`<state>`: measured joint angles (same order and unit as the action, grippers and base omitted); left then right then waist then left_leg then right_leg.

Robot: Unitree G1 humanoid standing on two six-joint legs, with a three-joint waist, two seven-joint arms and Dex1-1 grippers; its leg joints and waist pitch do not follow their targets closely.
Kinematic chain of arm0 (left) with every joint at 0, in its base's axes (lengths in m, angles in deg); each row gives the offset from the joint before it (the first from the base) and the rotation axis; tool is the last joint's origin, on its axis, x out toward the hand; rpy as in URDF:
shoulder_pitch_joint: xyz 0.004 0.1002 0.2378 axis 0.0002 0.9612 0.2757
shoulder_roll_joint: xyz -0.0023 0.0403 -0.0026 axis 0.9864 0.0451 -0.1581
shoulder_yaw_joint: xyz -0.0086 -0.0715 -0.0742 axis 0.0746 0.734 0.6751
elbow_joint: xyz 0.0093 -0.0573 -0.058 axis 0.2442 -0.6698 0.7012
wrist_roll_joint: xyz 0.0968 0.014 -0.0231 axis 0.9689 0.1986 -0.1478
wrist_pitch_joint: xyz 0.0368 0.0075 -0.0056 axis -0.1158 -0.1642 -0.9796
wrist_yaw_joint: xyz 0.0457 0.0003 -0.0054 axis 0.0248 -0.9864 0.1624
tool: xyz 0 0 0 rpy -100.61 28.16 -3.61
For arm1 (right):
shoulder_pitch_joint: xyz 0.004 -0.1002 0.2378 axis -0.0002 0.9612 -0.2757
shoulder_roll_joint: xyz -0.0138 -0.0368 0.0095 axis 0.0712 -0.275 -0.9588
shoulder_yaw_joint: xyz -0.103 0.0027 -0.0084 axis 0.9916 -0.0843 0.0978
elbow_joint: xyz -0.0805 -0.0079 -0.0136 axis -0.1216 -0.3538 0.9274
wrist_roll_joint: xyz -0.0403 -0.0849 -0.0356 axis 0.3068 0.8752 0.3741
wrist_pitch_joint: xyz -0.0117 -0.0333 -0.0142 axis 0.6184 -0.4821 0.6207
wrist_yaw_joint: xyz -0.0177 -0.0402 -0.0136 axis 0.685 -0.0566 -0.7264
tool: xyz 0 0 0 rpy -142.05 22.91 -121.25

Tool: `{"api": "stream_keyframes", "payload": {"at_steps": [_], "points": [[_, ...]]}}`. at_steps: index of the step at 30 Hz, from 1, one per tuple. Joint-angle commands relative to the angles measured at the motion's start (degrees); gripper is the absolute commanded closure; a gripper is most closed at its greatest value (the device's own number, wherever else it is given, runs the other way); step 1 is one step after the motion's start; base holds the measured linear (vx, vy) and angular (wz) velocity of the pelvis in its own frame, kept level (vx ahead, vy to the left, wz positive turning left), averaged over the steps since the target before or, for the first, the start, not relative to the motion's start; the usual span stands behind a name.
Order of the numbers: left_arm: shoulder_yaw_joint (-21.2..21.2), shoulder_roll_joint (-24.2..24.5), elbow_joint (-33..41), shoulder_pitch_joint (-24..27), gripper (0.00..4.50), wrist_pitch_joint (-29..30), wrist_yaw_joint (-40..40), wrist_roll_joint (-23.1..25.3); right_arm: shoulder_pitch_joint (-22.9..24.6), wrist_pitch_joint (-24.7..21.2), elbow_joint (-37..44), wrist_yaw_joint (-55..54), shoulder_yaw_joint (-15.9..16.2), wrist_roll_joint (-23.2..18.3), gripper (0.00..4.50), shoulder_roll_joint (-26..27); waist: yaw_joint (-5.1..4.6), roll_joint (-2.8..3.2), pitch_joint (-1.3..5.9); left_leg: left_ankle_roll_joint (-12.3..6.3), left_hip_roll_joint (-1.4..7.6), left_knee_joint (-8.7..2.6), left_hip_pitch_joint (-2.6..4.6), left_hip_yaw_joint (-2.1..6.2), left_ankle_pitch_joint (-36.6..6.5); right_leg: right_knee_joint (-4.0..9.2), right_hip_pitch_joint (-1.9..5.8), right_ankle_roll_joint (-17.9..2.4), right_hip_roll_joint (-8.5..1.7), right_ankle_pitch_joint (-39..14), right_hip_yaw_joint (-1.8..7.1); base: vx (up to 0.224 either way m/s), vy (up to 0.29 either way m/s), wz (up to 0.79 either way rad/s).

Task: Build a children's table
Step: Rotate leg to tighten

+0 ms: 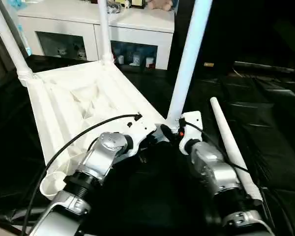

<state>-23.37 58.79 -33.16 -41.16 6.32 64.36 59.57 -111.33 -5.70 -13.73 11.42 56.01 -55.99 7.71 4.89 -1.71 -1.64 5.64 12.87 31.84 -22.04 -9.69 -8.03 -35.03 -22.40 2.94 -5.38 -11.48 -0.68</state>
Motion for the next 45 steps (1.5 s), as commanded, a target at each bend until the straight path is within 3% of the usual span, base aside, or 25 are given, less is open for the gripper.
{"api": "stream_keyframes", "payload": {"at_steps": [1,2,4,5,9,13,16,22,33,41,45], "points": [[-0.08,2.62,1.34,2.44,4.5,-3.8,5.99,-2.36,1.5,-2.5,6.27,10.32,5.77,0.41,0.71,-4.93,0.27,-0.1,2.82,1.16,-0.62,-3.63,0.88,-0.57,-19.35,5.04,1.36,-7.89,-0.88,-14.41,0.29,0.0,0.0,0.0],[-0.05,2.75,1.44,2.51,4.5,-3.8,6.16,-2.43,1.61,-2.58,6.54,10.66,5.96,0.48,0.6,-5.21,0.32,-0.3,2.77,0.87,-0.65,-3.61,0.71,-0.65,-18.49,4.99,1.56,-7.81,-0.73,-13.53,0.28,0.0,0.0,0.0],[0.44,4.89,2.72,3.57,4.5,-6.19,10.28,-4.2,3.46,-4.02,10.86,16.43,7.66,0.02,0.6,-9.1,0.29,-0.16,2.73,0.58,-0.6,-3.57,0.66,-0.86,-17.6,4.82,1.24,-8.28,-0.79,-12.37,0.4,0.0,0.0,0.0],[0.44,4.89,2.72,3.57,4.5,-6.19,10.28,-4.2,3.46,-4.02,10.86,16.43,7.66,0.02,0.6,-9.1,0.45,-0.23,2.77,0.47,-0.64,-3.56,0.67,-0.73,-17.51,4.86,1.51,-8.21,-0.79,-12.62,0.3,0.0,0.0,0.0],[0.8,9.28,5.29,5.22,4.5,-7.19,17.29,-6.86,5.41,-5.74,16.61,24.27,8.55,-1.71,0.6,-15.06,0.54,0.02,2.75,-0.01,-0.38,-3.49,0.81,-0.85,-17.06,4.46,1.27,-9.23,-0.68,-10.25,0.42,0.0,0.0,0.0],[0.24,11.98,8.17,6.57,4.5,-5.75,23.06,-9.11,5.51,-6.59,18.08,27.59,9.39,-2.95,0.6,-17.24,0.52,-0.04,2.77,0.37,-0.38,-3.48,0.91,-0.92,-17.74,4.4,1.13,-9.82,-0.81,-11.47,0.44,0.0,0.0,0.0],[0.15,13.03,9.14,7.15,4.5,-5.46,25.17,-9.77,5.75,-8.25,19.32,29.52,10.84,-2.4,0.6,-18.54,0.56,0.09,2.77,0.21,-0.3,-3.43,0.94,-1.02,-16.44,4.19,1.04,-10.47,-0.7,-9.18,0.49,0.0,0.0,0.0],[0.27,13.86,8.98,7.37,4.5,-5.92,25.84,-10.0,6.37,-9.07,20.16,30.31,11.25,-2.34,0.6,-18.17,0.85,-0.02,2.77,0.52,-0.36,-3.4,0.95,-1.05,-16.38,4.11,1.12,-10.11,-0.79,-9.23,0.51,0.0,0.0,0.0],[0.32,13.9,9.61,7.63,4.5,-5.33,26.06,-10.13,6.6,-9.72,20.76,30.51,11.74,-3.37,1.56,-17.44,0.9,-0.11,2.91,0.4,-0.42,-3.2,0.96,-1.11,-14.73,3.81,1.27,-10.61,-0.75,-7.05,0.47,0.0,0.0,0.0],[0.31,14.0,9.62,7.71,4.5,-5.21,25.77,-9.9,6.71,-9.67,20.25,30.25,11.88,-3.11,1.77,-17.09,0.92,-0.09,2.97,0.29,-0.44,-3.12,0.96,-1.09,-14.07,3.7,1.36,-10.64,-0.75,-6.55,0.46,0.0,0.0,0.0],[0.4,11.86,6.97,6.69,4.5,-4.92,19.24,-6.86,6.48,-8.89,16.25,23.88,8.97,-2.98,1.78,-13.4,0.8,0.01,2.86,0.55,-0.45,-3.21,0.97,-1.08,-15.0,3.84,1.2,-10.74,-0.78,-7.45,0.45,0.0,0.0,0.0]]}}
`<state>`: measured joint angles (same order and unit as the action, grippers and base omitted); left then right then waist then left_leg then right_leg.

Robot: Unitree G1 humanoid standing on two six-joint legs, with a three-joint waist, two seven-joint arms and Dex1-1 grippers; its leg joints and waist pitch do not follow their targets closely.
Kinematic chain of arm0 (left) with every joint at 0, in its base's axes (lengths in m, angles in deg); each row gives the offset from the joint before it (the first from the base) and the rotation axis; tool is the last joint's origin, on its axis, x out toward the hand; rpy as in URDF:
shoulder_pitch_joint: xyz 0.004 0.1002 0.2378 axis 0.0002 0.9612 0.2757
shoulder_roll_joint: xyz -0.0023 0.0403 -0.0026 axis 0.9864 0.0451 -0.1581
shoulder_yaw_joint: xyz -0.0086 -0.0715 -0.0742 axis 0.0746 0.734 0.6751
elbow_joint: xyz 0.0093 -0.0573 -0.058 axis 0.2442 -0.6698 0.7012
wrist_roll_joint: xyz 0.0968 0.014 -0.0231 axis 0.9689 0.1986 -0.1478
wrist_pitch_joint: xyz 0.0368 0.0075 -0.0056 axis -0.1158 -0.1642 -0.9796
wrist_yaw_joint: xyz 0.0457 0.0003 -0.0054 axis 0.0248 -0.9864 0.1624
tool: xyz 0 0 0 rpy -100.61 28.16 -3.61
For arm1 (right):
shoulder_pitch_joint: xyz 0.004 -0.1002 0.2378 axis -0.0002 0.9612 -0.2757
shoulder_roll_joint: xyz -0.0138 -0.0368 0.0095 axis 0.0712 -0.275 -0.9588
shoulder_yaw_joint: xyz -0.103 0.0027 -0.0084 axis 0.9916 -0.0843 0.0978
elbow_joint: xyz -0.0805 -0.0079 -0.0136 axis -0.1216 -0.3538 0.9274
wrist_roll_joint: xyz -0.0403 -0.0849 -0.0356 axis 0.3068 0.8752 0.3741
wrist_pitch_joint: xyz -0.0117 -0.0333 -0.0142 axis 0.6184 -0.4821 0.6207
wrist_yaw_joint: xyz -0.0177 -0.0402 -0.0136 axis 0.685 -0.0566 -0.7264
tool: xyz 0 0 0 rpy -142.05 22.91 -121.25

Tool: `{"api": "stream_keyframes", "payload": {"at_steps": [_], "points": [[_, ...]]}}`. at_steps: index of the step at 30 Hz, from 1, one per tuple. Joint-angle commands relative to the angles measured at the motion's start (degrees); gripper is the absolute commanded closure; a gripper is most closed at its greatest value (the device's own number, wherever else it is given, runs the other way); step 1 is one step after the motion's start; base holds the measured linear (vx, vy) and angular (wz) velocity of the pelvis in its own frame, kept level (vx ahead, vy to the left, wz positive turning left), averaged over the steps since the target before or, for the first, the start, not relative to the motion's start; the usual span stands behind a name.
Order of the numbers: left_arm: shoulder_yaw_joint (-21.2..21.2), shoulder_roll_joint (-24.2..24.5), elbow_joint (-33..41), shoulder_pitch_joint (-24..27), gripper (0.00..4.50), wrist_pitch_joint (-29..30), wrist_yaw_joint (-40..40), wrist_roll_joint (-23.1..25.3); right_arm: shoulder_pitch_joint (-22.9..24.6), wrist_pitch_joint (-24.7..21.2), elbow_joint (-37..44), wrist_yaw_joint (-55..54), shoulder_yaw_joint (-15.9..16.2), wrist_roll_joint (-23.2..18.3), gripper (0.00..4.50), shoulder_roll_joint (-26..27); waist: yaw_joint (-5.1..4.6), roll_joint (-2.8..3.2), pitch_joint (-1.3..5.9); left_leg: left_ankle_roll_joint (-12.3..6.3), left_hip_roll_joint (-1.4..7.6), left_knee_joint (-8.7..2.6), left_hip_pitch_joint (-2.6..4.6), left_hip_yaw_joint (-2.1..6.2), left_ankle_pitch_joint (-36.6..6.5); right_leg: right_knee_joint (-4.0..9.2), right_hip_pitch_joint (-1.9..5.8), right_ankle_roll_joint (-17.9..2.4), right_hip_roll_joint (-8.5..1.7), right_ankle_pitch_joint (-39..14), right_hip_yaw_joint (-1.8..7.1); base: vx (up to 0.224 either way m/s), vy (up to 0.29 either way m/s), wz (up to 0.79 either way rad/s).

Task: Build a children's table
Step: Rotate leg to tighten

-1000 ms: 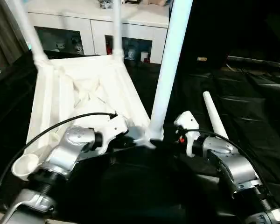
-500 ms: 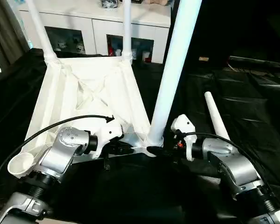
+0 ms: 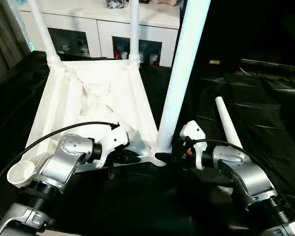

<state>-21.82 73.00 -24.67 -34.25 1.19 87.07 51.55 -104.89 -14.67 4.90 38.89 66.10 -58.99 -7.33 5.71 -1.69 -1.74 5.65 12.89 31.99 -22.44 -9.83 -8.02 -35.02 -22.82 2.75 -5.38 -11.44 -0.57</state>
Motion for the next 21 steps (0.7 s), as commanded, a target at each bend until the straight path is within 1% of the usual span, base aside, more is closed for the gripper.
{"api": "stream_keyframes", "payload": {"at_steps": [1,2,3,4,5,6,7,8,9,10,11,12,13,14,15,16,17,18,19,20,21], "points": [[-1.32,-3.86,-2.85,-0.83,4.5,0.53,-6.31,2.28,-0.29,0.41,-4.44,-7.17,-2.5,0.19,1.78,3.64,-0.2,-0.06,2.82,1.13,-0.53,-3.44,1.36,-0.99,-16.72,4.11,1.42,-10.21,-0.88,-10.31,0.41,0.0,0.0,0.0],[-1.55,-5.26,-3.97,-1.45,4.5,1.24,-8.82,3.28,-0.72,0.53,-6.24,-10.65,-3.6,0.52,1.78,5.45,-0.31,0.05,2.74,1.67,-0.54,-3.54,1.46,-0.97,-17.69,4.27,1.26,-9.95,-0.92,-12.05,0.44,0.0,0.0,0.0],[-1.69,-5.95,-4.47,-1.75,4.5,1.67,-9.96,3.73,-0.95,0.55,-7.11,-12.39,-4.1,0.71,1.78,6.34,-0.43,0.01,2.65,2.12,-0.56,-3.67,1.53,-0.86,-19.11,4.51,1.22,-9.59,-0.98,-14.31,0.38,0.0,0.0,0.0],[-1.83,-7.52,-5.4,-2.47,4.5,2.37,-12.03,4.26,-1.48,0.66,-8.53,-15.87,-5.14,0.92,1.78,8.19,-0.8,-0.1,2.65,3.27,-0.61,-3.89,1.52,-0.58,-21.57,4.85,1.18,-8.08,-1.16,-19.56,0.32,0.0,0.0,0.0],[-1.88,-8.5,-5.95,-2.92,4.5,2.83,-13.28,4.53,-1.82,0.71,-9.34,-17.97,-5.77,1.02,1.78,9.32,-0.75,-0.17,2.67,3.42,-0.6,-3.89,1.57,-0.45,-21.89,4.96,1.25,-7.69,-1.17,-20.3,0.24,0.0,0.0,0.0],[-1.72,-12.07,-7.84,-4.69,4.5,4.72,-17.3,4.91,-3.07,0.96,-11.78,-23.56,-7.44,1.06,1.78,12.53,-0.9,-0.13,2.53,3.37,-0.66,-3.9,1.63,-0.53,-22.94,5.21,0.88,-7.16,-1.12,-21.62,0.34,0.0,0.0,0.0],[-1.72,-12.73,-8.2,-5.02,4.5,5.04,-17.99,4.99,-3.32,1.07,-12.23,-24.57,-7.69,1.12,1.78,13.1,-1.05,-0.13,2.51,3.6,-0.71,-3.89,1.83,-0.44,-24.18,5.44,0.65,-6.82,-1.15,-23.34,0.33,0.0,0.0,0.0],[-1.75,-14.01,-8.91,-5.69,4.5,5.7,-19.34,5.13,-3.81,1.3,-13.11,-26.51,-8.13,1.29,1.78,14.18,-0.99,-0.12,2.58,3.68,-0.73,-3.88,1.88,-0.31,-24.49,5.5,0.69,-6.67,-1.24,-24.05,0.27,0.0,0.0,0.0],[-2.02,-15.68,-10.21,-6.66,4.5,6.27,-21.42,5.75,-4.73,1.61,-14.73,-29.35,-8.6,1.67,1.78,15.65,-1.02,-0.19,2.61,3.69,-0.73,-3.95,1.72,-0.26,-24.23,5.51,0.88,-6.44,-1.22,-24.03,0.23,0.0,0.0,0.0],[-2.39,-16.77,-11.07,-7.28,4.5,6.49,-22.47,6.19,-5.46,2.22,-15.96,-31.0,-8.51,2.24,1.78,16.59,-1.1,-0.08,2.64,3.93,-0.8,-4.01,1.57,-0.18,-24.09,5.55,0.89,-5.96,-1.11,-23.37,0.15,0.0,0.0,0.0],[-2.56,-17.71,-11.93,-7.81,4.5,6.56,-23.52,6.61,-6.19,3.19,-17.12,-32.04,-8.22,3.05,1.78,17.33,-1.11,0.13,2.67,3.9,-0.78,-3.97,1.66,-0.2,-24.21,5.58,0.8,-5.97,-1.1,-22.91,0.18,0.0,0.0,0.0],[-2.89,-18.56,-12.73,-8.33,4.5,6.34,-24.01,7.12,-7.05,4.37,-18.39,-32.72,-7.73,4.01,1.78,18.13,-1.11,-0.07,2.68,3.63,-0.84,-3.83,1.72,-0.31,-24.38,5.7,0.65,-5.94,-1.04,-22.37,0.23,0.0,0.0,0.0],[-3.11,-19.1,-13.26,-8.61,4.5,5.8,-23.86,7.58,-7.74,5.79,-19.51,-32.57,-7.3,4.86,1.78,18.73,-1.05,-0.04,2.72,3.31,-0.87,-3.8,1.71,-0.32,-24.31,5.72,0.63,-6.08,-1.05,-21.96,0.24,0.0,0.0,0.0],[-3.13,-19.17,-13.33,-8.64,4.5,5.71,-23.86,7.66,-7.84,6.09,-19.71,-32.58,-7.24,4.99,1.78,18.83,-1.08,-0.06,2.71,3.18,-0.87,-3.83,1.62,-0.31,-24.24,5.73,0.71,-6.08,-1.0,-21.77,0.21,0.0,0.0,0.0],[-3.17,-19.2,-13.35,-8.64,4.5,5.55,-23.78,7.73,-7.94,6.49,-19.89,-32.48,-7.17,5.1,1.78,18.92,-1.03,0.06,2.72,3.02,-0.84,-3.87,1.59,-0.3,-24.03,5.67,0.76,-6.14,-0.92,-20.97,0.22,0.0,0.0,0.0],[-3.65,-18.26,-12.45,-8.18,4.5,4.31,-22.42,7.88,-7.87,7.93,-19.46,-30.71,-7.21,4.51,1.78,18.84,-1.0,-0.02,2.75,2.72,-0.8,-3.84,1.56,-0.33,-23.92,5.59,0.81,-6.34,-0.92,-20.03,0.23,0.0,0.0,0.0],[-3.65,-18.26,-12.45,-8.18,4.5,4.31,-22.42,7.88,-7.87,7.93,-19.46,-30.71,-7.21,4.51,1.78,18.84,-0.99,-0.02,2.77,2.59,-0.81,-3.85,1.51,-0.33,-23.73,5.55,0.86,-6.43,-0.89,-19.65,0.21,0.0,0.0,0.0],[-3.68,-17.94,-12.34,-8.07,4.5,4.03,-22.15,7.93,-7.91,8.51,-19.45,-30.29,-7.58,4.15,1.43,18.91,-1.0,-0.03,2.77,2.43,-0.8,-3.86,1.44,-0.38,-23.22,5.44,0.93,-6.66,-0.82,-18.7,0.24,0.0,0.0,0.0],[-3.45,-17.4,-12.03,-7.77,4.5,4.07,-21.76,7.75,-7.82,8.81,-19.06,-29.4,-7.88,3.74,1.22,18.54,-0.96,0.02,2.79,2.28,-0.78,-3.84,1.47,-0.41,-22.96,5.38,0.92,-6.91,-0.82,-18.04,0.25,0.0,0.0,0.0],[-3.45,-17.4,-12.03,-7.77,4.5,4.07,-21.76,7.75,-7.82,8.81,-19.06,-29.4,-7.88,3.74,1.22,18.54,-0.97,-0.03,2.82,2.19,-0.78,-3.85,1.38,-0.41,-22.68,5.33,1.02,-7.0,-0.83,-17.69,0.24,0.0,0.0,0.0],[-3.22,-16.93,-11.84,-7.52,4.5,4.01,-21.44,7.61,-7.77,9.23,-18.74,-28.6,-8.27,3.3,1.06,18.18,-0.94,0.02,2.81,2.1,-0.76,-3.88,1.37,-0.45,-22.48,5.32,1.02,-7.14,-0.84,-17.54,0.23,0.0,0.0,0.0]]}}
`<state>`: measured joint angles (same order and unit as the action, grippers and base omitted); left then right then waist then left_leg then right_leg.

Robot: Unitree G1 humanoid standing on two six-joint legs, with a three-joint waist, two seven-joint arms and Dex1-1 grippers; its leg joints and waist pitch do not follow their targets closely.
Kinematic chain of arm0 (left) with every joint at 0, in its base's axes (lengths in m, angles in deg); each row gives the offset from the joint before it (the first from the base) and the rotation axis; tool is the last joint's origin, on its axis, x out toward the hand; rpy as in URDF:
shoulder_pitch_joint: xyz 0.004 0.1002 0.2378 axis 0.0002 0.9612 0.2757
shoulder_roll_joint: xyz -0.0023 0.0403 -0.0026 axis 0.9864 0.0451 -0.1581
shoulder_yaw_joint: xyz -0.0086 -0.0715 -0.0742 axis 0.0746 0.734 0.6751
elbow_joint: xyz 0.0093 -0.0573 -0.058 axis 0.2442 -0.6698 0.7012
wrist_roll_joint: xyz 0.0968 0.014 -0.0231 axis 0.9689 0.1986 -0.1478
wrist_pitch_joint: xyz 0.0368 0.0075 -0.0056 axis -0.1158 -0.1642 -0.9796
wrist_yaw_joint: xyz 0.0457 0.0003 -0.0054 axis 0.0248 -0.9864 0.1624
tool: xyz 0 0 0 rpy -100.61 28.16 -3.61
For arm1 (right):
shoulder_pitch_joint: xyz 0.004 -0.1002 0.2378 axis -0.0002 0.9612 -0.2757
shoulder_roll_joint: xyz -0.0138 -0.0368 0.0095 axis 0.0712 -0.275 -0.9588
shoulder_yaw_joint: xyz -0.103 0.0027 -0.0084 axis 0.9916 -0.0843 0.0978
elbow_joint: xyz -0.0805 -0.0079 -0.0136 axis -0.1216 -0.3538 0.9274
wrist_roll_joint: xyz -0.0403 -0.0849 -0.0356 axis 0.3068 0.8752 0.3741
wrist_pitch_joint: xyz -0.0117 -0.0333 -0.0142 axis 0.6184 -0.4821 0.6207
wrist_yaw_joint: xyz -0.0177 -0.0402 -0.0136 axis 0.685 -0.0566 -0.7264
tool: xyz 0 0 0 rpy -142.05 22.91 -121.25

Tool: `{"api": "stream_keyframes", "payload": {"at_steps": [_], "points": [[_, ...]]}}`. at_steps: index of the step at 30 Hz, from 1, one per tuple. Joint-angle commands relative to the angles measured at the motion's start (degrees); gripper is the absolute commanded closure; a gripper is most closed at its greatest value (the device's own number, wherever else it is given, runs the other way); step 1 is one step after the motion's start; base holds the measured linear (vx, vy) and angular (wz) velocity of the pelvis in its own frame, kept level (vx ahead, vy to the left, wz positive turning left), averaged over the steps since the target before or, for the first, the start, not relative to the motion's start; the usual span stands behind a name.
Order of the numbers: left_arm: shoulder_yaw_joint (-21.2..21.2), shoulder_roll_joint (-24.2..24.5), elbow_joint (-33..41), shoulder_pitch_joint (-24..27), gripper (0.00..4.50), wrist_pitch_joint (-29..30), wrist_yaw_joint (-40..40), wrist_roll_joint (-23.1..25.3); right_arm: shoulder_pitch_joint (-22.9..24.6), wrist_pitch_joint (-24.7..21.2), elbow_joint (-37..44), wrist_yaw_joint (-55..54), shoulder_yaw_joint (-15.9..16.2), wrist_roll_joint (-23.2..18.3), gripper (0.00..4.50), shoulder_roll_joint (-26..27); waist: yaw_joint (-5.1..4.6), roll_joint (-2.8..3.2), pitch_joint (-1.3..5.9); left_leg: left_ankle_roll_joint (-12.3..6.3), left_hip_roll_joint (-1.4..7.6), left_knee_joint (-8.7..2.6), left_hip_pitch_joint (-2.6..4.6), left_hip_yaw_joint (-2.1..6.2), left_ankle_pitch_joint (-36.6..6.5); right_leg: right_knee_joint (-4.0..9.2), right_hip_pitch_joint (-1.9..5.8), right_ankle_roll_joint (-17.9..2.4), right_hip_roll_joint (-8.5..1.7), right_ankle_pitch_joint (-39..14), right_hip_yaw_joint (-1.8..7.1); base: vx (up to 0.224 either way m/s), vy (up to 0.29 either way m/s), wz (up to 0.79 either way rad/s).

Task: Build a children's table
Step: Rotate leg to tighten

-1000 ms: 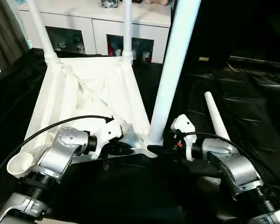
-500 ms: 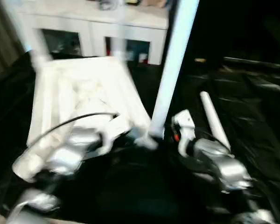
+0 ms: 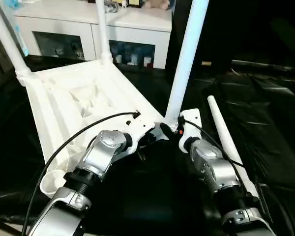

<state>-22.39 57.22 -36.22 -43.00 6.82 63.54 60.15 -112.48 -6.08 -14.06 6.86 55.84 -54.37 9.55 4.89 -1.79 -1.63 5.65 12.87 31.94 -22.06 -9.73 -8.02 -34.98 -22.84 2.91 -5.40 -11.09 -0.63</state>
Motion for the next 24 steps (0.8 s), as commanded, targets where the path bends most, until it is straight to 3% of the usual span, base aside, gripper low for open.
{"api": "stream_keyframes", "payload": {"at_steps": [1,2,5,9,10,11,12,14,15,16,18,19,24], "points": [[-2.45,-0.74,-0.12,1.48,4.5,-1.8,2.51,-1.16,-0.16,0.93,0.56,4.11,1.71,-1.67,0.99,0.91,-0.15,0.09,2.7,2.03,-0.73,-3.8,1.0,-0.57,-22.43,5.28,1.02,-7.43,-0.79,-17.72,0.3,0.0,0.0,0.0],[-2.27,-0.44,-0.12,1.65,4.5,-2.08,2.81,-1.27,-0.27,1.31,0.59,4.65,1.4,-1.91,0.99,0.58,-0.1,0.35,2.72,2.04,-0.73,-3.83,1.01,-0.54,-22.41,5.22,1.06,-7.55,-0.79,-17.52,0.3,0.0,0.0,0.0],[-1.83,0.1,-0.39,2.03,4.5,-3.23,3.22,-1.32,0.1,1.19,2.96,7.81,1.62,-2.12,0.63,-1.49,-0.08,0.36,2.69,1.84,-0.74,-3.76,0.93,-0.67,-21.75,5.25,1.21,-7.93,-0.67,-16.21,0.31,0.0,0.0,0.0],[-1.51,0.25,-0.28,2.43,4.5,-3.94,3.62,-1.5,3.53,-2.69,11.83,14.69,3.73,-3.32,0.63,-6.46,0.35,0.43,2.64,0.75,-0.63,-3.61,0.88,-0.87,-19.72,5.15,1.38,-8.37,-0.7,-14.1,0.47,0.0,0.0,0.0],[-1.51,0.25,-0.28,2.43,4.5,-3.94,3.62,-1.5,3.53,-2.69,11.83,14.69,3.73,-3.32,0.63,-6.46,0.42,0.78,2.66,0.88,-0.71,-3.67,0.78,-0.73,-19.05,4.99,1.58,-8.34,-0.68,-13.85,0.41,0.0,0.0,0.0],[-1.42,0.27,-0.48,2.47,4.5,-5.69,3.92,-1.76,7.04,-4.99,18.58,19.07,4.66,-4.35,0.63,-10.86,0.62,0.71,2.65,0.54,-0.69,-3.51,0.84,-0.87,-18.87,5.13,1.6,-8.1,-0.59,-13.39,0.47,0.0,0.0,0.0],[-1.42,0.27,-0.48,2.47,4.5,-5.69,3.92,-1.76,7.04,-4.99,18.58,19.07,4.66,-4.35,0.63,-10.86,0.85,0.66,2.63,0.42,-0.64,-3.55,0.84,-0.8,-18.51,5.17,1.8,-7.78,-0.6,-13.26,0.46,0.0,0.0,0.0],[-1.39,0.27,-0.57,2.46,4.5,-6.42,4.03,-1.88,8.1,-5.62,20.55,20.34,4.87,-4.6,0.63,-12.2,0.79,0.67,2.54,0.29,-0.81,-3.69,0.52,-0.78,-18.27,5.24,1.81,-7.4,-0.7,-15.06,0.36,0.0,0.0,0.0],[-0.63,-0.12,-0.96,2.15,4.5,-8.12,2.82,-2.11,9.25,-6.44,22.6,21.78,4.97,-5.1,0.63,-13.71,0.86,1.33,2.6,0.55,-0.74,-3.62,0.85,-0.77,-19.43,5.39,1.4,-7.32,-0.8,-16.89,0.43,0.0,0.0,0.0],[0.67,-0.51,-0.57,1.81,4.5,-8.46,2.7,-3.26,10.31,-7.26,24.72,23.04,4.94,-5.38,0.63,-15.18,0.87,1.22,2.49,0.58,-0.72,-3.63,0.91,-0.76,-20.76,5.66,1.32,-6.97,-0.77,-18.5,0.43,0.0,0.0,0.0],[2.0,-0.6,0.26,1.45,4.05,-7.81,2.47,-4.26,11.23,-8.13,26.77,23.9,4.77,-5.6,0.61,-16.56,1.02,0.98,2.47,0.23,-0.74,-3.66,0.72,-0.74,-20.52,5.75,1.5,-6.44,-0.75,-19.17,0.45,0.0,0.0,0.0],[2.87,-0.6,0.9,1.24,4.05,-7.24,2.42,-4.93,11.83,-8.71,28.14,24.36,4.68,-5.73,0.61,-17.44,0.97,1.13,2.58,0.21,-0.82,-3.62,0.51,-0.72,-19.89,5.59,1.48,-6.66,-0.86,-19.31,0.4,0.0,0.0,0.0],[6.14,2.91,6.59,1.98,3.6,-3.3,0.8,-4.96,13.08,-11.79,32.19,24.66,4.14,-7.14,0.61,-19.06,1.09,1.32,2.75,0.58,-0.46,-3.64,0.4,-0.56,-17.8,4.74,1.56,-8.7,-0.64,-12.07,0.27,0.0,0.0,0.0]]}}
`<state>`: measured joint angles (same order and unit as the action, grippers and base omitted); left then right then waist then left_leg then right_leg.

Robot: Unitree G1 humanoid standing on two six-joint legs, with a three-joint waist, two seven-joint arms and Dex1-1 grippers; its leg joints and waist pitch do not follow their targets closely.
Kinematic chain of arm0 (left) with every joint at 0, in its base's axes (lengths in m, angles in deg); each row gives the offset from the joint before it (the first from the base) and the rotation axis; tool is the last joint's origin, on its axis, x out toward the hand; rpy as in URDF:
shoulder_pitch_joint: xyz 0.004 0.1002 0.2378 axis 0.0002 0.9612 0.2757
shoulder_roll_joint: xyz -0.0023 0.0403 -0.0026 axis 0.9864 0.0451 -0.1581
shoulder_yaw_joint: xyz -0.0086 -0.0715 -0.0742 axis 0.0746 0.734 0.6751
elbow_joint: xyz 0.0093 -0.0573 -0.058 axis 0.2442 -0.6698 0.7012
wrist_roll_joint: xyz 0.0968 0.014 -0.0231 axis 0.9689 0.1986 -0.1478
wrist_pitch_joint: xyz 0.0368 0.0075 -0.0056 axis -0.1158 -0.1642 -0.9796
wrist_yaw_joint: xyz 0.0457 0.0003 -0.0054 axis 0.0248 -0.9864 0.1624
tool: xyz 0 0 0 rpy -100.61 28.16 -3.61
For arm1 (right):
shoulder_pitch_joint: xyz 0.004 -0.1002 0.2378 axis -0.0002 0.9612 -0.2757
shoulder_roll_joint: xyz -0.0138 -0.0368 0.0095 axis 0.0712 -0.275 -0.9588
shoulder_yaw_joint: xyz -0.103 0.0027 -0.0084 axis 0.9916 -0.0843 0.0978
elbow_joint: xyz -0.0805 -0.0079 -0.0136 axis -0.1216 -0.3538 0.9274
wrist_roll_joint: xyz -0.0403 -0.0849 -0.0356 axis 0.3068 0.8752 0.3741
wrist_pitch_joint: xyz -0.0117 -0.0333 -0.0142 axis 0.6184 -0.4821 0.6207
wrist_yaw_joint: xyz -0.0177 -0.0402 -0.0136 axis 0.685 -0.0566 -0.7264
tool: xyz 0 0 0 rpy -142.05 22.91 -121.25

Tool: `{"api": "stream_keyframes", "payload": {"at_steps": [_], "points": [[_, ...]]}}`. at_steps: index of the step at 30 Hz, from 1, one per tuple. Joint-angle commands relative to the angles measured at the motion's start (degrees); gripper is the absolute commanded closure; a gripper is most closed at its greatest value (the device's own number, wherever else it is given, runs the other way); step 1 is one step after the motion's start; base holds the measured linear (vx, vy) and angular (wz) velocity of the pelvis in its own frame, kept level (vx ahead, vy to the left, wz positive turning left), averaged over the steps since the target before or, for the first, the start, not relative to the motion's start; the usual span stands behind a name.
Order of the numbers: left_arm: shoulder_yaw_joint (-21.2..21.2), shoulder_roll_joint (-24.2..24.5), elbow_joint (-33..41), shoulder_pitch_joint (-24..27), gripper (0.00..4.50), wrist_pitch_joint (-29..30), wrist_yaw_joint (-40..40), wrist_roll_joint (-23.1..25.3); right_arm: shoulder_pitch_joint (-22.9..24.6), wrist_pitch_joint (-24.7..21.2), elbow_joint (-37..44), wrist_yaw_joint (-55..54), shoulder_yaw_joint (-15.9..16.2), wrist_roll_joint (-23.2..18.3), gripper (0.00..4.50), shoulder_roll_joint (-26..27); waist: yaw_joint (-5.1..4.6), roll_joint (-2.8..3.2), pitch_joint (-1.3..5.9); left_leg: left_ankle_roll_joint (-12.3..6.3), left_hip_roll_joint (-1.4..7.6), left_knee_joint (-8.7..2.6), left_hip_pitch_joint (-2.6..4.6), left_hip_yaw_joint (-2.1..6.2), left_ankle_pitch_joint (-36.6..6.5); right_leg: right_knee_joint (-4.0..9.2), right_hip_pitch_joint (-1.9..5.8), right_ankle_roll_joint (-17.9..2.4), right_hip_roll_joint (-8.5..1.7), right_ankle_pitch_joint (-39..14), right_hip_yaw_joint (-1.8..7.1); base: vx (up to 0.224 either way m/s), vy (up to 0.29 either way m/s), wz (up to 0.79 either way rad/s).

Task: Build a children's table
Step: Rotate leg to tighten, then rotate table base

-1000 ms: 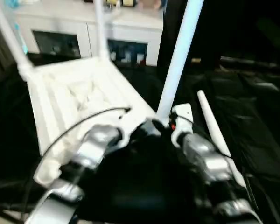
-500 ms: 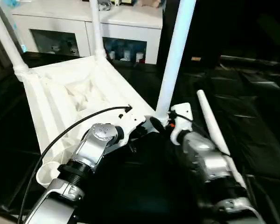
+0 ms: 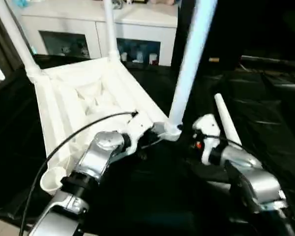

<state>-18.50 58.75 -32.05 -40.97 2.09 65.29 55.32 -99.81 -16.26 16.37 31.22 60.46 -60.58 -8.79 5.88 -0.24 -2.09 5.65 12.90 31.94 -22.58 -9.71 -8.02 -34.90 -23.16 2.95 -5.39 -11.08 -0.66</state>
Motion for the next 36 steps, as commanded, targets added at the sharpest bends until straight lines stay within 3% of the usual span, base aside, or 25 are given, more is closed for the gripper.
{"api": "stream_keyframes", "payload": {"at_steps": [1,3,4,5,6,8,9,10,11,13,14,15,16,18,19,22,25,32,36], "points": [[2.9,2.04,3.46,0.14,3.47,2.03,-1.4,-0.09,0.6,-2.09,2.2,0.44,-0.39,-1.17,0.61,-0.87,-0.07,-0.29,3.22,0.51,-0.59,-3.56,0.87,-0.61,-17.25,4.55,2.04,-8.73,-0.62,-11.14,0.25,0.0,0.0,0.0],[4.5,3.34,5.69,0.7,3.42,3.7,-1.92,-0.52,0.75,-2.18,1.95,0.61,0.19,-0.8,0.61,-0.7,-0.39,-0.25,3.26,0.51,-0.67,-3.43,0.92,-0.68,-16.61,4.42,1.95,-8.95,-0.56,-10.35,0.21,0.0,0.0,0.0],[6.58,5.33,8.03,1.83,3.31,5.11,-1.99,-1.08,0.71,-2.16,0.88,0.44,1.59,0.15,0.61,-0.21,-0.5,-1.41,3.28,0.08,-0.65,-3.36,0.86,-0.81,-16.19,4.51,2.04,-9.02,-0.57,-10.23,0.17,0.0,0.0,0.0],[8.58,8.12,9.98,3.25,3.06,6.06,-2.33,-0.64,0.1,-1.63,-1.74,-1.03,2.6,1.6,0.61,1.17,-0.56,-0.87,3.27,0.06,-0.66,-3.38,0.73,-0.75,-14.48,4.22,2.02,-9.39,-0.62,-9.27,0.16,0.0,0.0,0.0],[8.58,8.12,9.98,3.25,3.06,6.06,-2.33,-0.64,0.1,-1.63,-1.74,-1.03,2.6,1.6,0.61,1.17,-0.68,-0.69,3.41,0.25,-0.65,-3.29,0.78,-0.63,-13.99,3.87,2.03,-9.67,-0.68,-8.29,0.13,0.0,0.0,0.0],[9.86,10.14,11.19,4.26,3.02,6.53,-2.63,-0.44,-0.28,-1.47,-3.37,-2.07,3.23,2.63,0.61,2.19,-0.93,-0.57,3.26,0.73,-0.7,-3.36,0.99,-0.74,-14.54,3.95,1.79,-9.85,-0.4,-7.72,0.14,0.0,0.0,0.0],[10.32,10.71,11.57,4.53,2.69,6.93,-2.86,-0.38,-0.45,-1.45,-3.91,-2.36,3.32,2.76,0.79,2.5,-0.83,-0.65,3.29,0.81,-0.65,-3.25,1.2,-0.8,-14.47,3.84,1.79,-10.1,-0.27,-6.51,0.2,0.0,0.0,0.0],[14.05,15.42,14.04,6.29,2.61,9.76,-5.9,1.69,-1.77,-1.22,-7.82,-3.77,4.0,3.23,0.89,4.96,-0.77,-3.05,3.27,-0.05,-0.68,-3.15,0.93,-1.06,-13.33,3.73,2.02,-10.46,-0.34,-5.78,0.09,0.0,0.0,0.0],[14.05,15.42,14.04,6.29,2.62,9.76,-5.9,1.69,-1.77,-1.22,-7.82,-3.77,4.0,3.23,0.96,4.96,-0.41,-1.74,3.48,-0.05,-0.54,-3.28,1.07,-0.79,-12.87,3.12,1.97,-10.82,-0.61,-5.62,0.1,0.0,0.0,0.0],[16.56,20.06,15.48,7.52,2.46,11.73,-9.08,5.64,-3.2,-0.53,-11.25,-4.44,4.75,3.55,1.09,6.75,-0.78,-1.25,3.15,0.6,-0.49,-3.44,1.35,-0.76,-13.23,3.33,1.73,-10.44,-0.28,-5.07,0.14,0.0,0.0,0.0],[18.07,23.1,16.4,8.29,2.27,13.42,-11.38,8.74,-4.42,0.05,-13.86,-5.49,5.14,3.99,1.21,7.96,-0.76,-1.61,3.13,1.14,-0.35,-3.41,1.66,-0.76,-13.99,3.23,1.5,-10.6,-0.31,-4.69,0.1,0.0,0.0,0.0],[18.07,23.1,16.4,8.29,2.18,13.42,-11.38,8.74,-4.42,0.05,-13.86,-5.49,5.14,3.99,1.32,7.96,-0.99,-1.64,3.08,1.38,-0.45,-3.52,1.44,-0.7,-14.01,3.07,1.66,-10.58,-0.22,-4.56,0.08,0.0,0.0,0.0],[18.69,25.03,17.38,9.08,2.18,14.71,-12.2,10.4,-5.55,0.59,-15.99,-6.57,4.82,4.15,1.38,8.97,-0.98,-2.22,3.0,1.47,-0.49,-3.55,1.45,-0.77,-13.92,3.2,1.72,-10.44,-0.19,-4.84,0.04,0.0,0.0,0.0],[19.07,26.15,18.08,9.6,2.22,15.58,-12.64,11.29,-6.26,0.9,-17.31,-7.28,4.54,4.19,1.53,9.62,-0.66,-1.75,2.89,2.35,-0.33,-3.56,1.97,-0.72,-15.13,3.19,1.33,-10.49,-0.33,-5.48,0.15,0.0,0.0,0.0],[19.82,27.75,18.25,10.33,2.22,16.62,-13.82,12.93,-7.71,2.0,-19.9,-8.72,4.02,4.57,1.53,10.61,-0.72,-2.19,2.76,2.65,-0.39,-3.64,1.9,-0.75,-16.23,3.14,1.22,-10.54,-0.3,-6.13,0.17,0.0,0.0,0.0],[21.74,31.17,18.46,12.83,2.22,19.86,-16.83,14.92,-11.61,4.95,-26.77,-12.64,2.46,5.85,1.76,12.81,-0.84,-2.33,2.74,3.53,-0.43,-3.77,1.93,-0.66,-18.93,3.31,1.06,-10.15,-0.5,-9.47,0.21,0.0,0.0,0.0],[21.61,33.21,17.92,15.4,2.22,21.52,-16.91,15.11,-13.78,6.59,-30.6,-14.42,1.86,6.52,2.04,13.47,-0.84,-2.35,2.75,3.97,-0.47,-3.77,1.96,-0.54,-20.59,3.5,0.91,-9.55,-0.51,-11.48,0.3,0.0,0.0,0.0],[16.15,33.98,23.52,22.85,2.22,28.92,-8.5,14.63,-16.54,8.79,-34.26,-17.6,0.52,7.32,2.74,13.72,-0.66,-2.05,2.8,3.91,-0.33,-3.75,1.94,-0.55,-20.4,3.4,0.84,-10.18,-0.36,-9.02,0.34,0.0,0.0,0.0],[13.62,32.86,30.2,24.51,2.22,32.65,-3.9,9.47,-15.74,8.5,-31.44,-17.49,0.04,7.45,2.86,12.8,-0.57,-2.07,2.72,4.07,-0.51,-3.71,2.0,-0.54,-21.58,3.31,0.79,-10.38,-0.34,-10.07,0.28,0.0,0.0,0.0]]}}
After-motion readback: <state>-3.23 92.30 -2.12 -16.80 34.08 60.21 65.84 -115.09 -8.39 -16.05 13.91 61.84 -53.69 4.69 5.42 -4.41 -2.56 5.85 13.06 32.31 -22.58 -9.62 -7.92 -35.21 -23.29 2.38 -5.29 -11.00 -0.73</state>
